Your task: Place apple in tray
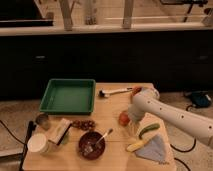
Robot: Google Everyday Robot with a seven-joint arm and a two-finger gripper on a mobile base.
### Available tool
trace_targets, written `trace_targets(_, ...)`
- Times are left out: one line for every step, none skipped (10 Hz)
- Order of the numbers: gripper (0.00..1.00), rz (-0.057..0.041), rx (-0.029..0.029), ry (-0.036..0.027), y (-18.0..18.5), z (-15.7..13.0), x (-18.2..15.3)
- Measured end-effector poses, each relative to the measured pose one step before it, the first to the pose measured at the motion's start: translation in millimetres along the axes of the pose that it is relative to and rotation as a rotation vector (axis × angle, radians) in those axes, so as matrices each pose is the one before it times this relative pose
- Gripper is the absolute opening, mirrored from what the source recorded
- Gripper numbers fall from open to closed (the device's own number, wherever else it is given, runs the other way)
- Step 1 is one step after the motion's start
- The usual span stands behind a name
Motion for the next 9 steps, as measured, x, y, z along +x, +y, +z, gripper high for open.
trace_targets(0.8,0.0007,-0.00113,-0.00054,-0.1,0.24,0.27)
trace_targets(0.8,0.00038,-0.00124,-0.00057,0.19,0.48,-0.06)
trace_targets(0.8,0.00028,0.0002,-0.00015,-0.12,-0.09,-0.04)
trace_targets(0.8,0.00308,-0.00058,0.00033,0.65,0.0,1.1)
trace_targets(0.8,0.00034,-0.00011,-0.00044,-0.32,0.04,-0.12)
trace_targets(0.8,0.0,-0.00223,-0.00036,0.18,0.62,-0.17)
trace_targets(0.8,0.00049,-0.00011,-0.0005,-0.35,-0.11,-0.12)
trace_targets(0.8,0.00313,-0.00062,-0.00003,0.66,0.21,0.46)
trace_targets(0.8,0.00087,-0.0002,-0.00001,-0.22,0.13,-0.39)
